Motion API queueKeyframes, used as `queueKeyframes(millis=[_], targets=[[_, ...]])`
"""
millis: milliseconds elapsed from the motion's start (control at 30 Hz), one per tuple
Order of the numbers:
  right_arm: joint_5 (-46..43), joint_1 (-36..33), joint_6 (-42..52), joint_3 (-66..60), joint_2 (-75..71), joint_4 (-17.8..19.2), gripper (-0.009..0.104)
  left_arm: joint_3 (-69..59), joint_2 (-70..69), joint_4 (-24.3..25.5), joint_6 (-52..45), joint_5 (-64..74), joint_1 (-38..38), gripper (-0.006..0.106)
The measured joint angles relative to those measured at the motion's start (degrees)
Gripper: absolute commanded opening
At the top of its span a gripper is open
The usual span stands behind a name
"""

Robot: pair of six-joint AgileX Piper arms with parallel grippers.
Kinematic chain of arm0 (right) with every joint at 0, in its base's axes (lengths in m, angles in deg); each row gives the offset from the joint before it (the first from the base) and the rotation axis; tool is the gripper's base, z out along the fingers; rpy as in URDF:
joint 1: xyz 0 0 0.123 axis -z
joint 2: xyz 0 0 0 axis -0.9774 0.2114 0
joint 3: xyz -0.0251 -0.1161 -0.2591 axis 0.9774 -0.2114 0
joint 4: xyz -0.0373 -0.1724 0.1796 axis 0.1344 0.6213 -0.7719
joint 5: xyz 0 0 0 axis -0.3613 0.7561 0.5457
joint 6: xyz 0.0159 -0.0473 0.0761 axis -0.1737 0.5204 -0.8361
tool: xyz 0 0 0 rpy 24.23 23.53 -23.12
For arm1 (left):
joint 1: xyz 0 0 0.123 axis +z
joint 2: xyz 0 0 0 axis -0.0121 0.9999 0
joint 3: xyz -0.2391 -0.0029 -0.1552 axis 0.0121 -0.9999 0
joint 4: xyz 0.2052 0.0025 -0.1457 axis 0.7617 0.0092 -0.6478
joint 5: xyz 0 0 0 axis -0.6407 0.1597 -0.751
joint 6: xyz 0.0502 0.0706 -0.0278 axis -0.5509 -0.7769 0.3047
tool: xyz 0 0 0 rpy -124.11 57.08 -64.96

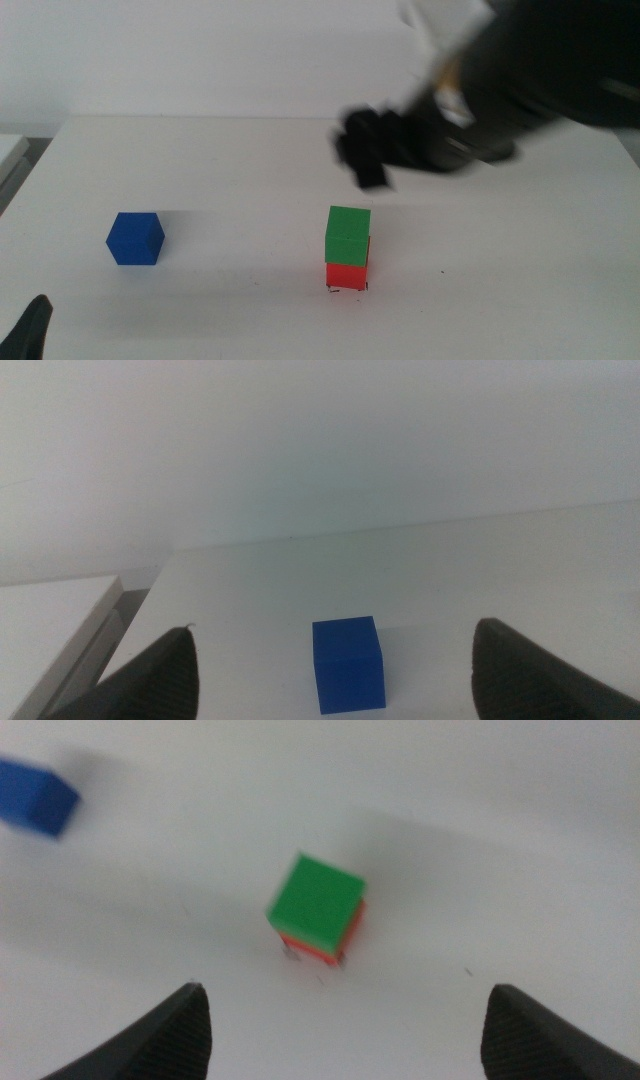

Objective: Stack red cubes first, then green, then blue cubes in a specific spot.

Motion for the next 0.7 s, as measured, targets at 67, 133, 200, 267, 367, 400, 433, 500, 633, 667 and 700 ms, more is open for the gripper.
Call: queueKeyframes(millis=[67,133,200,267,367,400,433,500,633,667,700], targets=[[-1.46,-0.09,2.44,-5.72,-5.30,-0.50,0.079,0.00,0.00,0.00,0.00,0.00,0.00,0.094],[-4.60,0.21,5.06,-12.47,-10.46,-1.91,0.083,0.00,0.00,0.00,0.00,0.00,0.00,0.094],[-8.56,1.66,9.42,-18.59,-16.68,-5.00,0.088,0.00,0.00,0.00,0.00,0.00,0.00,0.094],[-11.00,3.86,15.58,-22.94,-22.28,-8.56,0.091,0.00,0.00,0.00,0.00,0.00,0.00,0.094],[-11.99,7.90,26.25,-27.62,-30.85,-13.47,0.092,0.00,0.00,0.00,0.00,0.00,0.00,0.094],[-12.13,9.09,29.90,-28.77,-33.89,-14.59,0.092,0.00,0.00,0.00,0.00,0.00,0.00,0.094],[-12.24,9.90,32.55,-29.41,-36.78,-15.32,0.092,0.00,0.00,0.00,0.00,0.00,0.00,0.094],[-12.47,11.05,38.17,-30.08,-42.09,-17.40,0.092,0.00,0.00,0.00,0.00,0.00,0.00,0.094],[-12.72,11.46,45.01,-30.08,-48.94,-22.19,0.092,0.00,0.00,0.00,0.00,0.00,0.00,0.094],[-12.72,11.46,45.80,-30.08,-49.97,-22.99,0.092,0.00,0.00,0.00,0.00,0.00,0.00,0.094],[-12.72,11.46,46.37,-30.08,-50.66,-23.82,0.092,0.00,0.00,0.00,0.00,0.00,0.00,0.094]])
